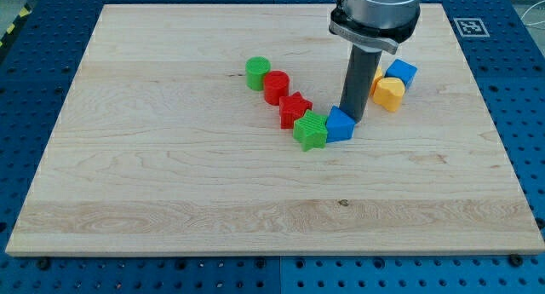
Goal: Push yellow hexagon and yellow heart slightly down
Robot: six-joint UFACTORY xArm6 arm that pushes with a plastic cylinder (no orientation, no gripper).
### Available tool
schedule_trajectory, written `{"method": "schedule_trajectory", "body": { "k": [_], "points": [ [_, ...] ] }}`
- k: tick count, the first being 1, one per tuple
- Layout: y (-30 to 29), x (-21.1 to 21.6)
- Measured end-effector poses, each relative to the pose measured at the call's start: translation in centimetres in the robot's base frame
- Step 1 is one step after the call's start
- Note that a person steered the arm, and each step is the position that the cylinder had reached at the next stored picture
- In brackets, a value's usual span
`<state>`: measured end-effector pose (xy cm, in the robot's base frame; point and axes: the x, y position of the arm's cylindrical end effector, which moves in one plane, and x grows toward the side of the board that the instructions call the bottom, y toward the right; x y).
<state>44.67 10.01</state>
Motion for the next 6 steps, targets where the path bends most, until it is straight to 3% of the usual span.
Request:
{"method": "schedule_trajectory", "body": {
  "k": [1, 4, 6],
  "points": [
    [0.0, -1.3],
    [0.0, -10.5],
    [-0.8, -13.0]
  ]
}}
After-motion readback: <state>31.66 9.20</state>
